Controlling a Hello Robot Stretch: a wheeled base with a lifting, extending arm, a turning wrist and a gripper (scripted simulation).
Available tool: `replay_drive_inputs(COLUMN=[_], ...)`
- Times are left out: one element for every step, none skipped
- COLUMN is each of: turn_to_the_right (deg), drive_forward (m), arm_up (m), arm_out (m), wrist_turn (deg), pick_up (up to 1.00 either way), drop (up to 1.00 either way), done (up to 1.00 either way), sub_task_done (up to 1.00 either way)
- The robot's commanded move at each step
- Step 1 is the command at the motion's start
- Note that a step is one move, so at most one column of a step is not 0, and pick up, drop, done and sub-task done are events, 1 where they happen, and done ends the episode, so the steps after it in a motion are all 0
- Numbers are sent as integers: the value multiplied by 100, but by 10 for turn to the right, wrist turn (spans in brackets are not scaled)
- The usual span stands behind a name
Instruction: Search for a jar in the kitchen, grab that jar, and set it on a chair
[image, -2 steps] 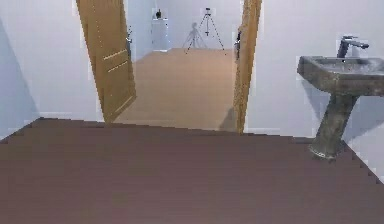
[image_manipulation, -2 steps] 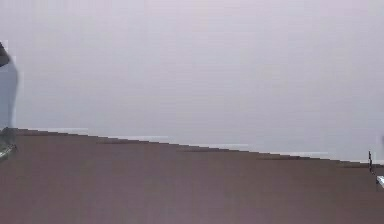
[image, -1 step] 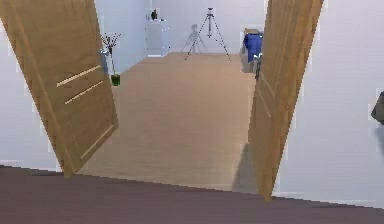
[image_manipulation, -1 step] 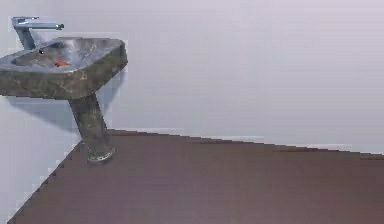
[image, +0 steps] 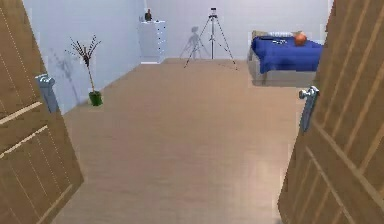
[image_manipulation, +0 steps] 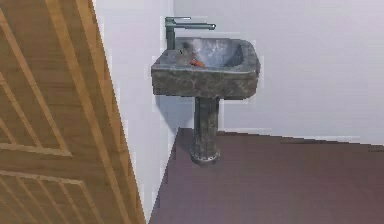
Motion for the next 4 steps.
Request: replay_drive_inputs(turn_to_the_right=[60, 0, 0, 420], drive_forward=[0, 100, 50, 0], arm_up=[0, 0, 0, 0], arm_out=[0, 0, 0, 0], wrist_turn=[0, 0, 0, 0], pick_up=[0, 0, 0, 0], drop=[0, 0, 0, 0], done=[0, 0, 0, 0], sub_task_done=[0, 0, 0, 0])
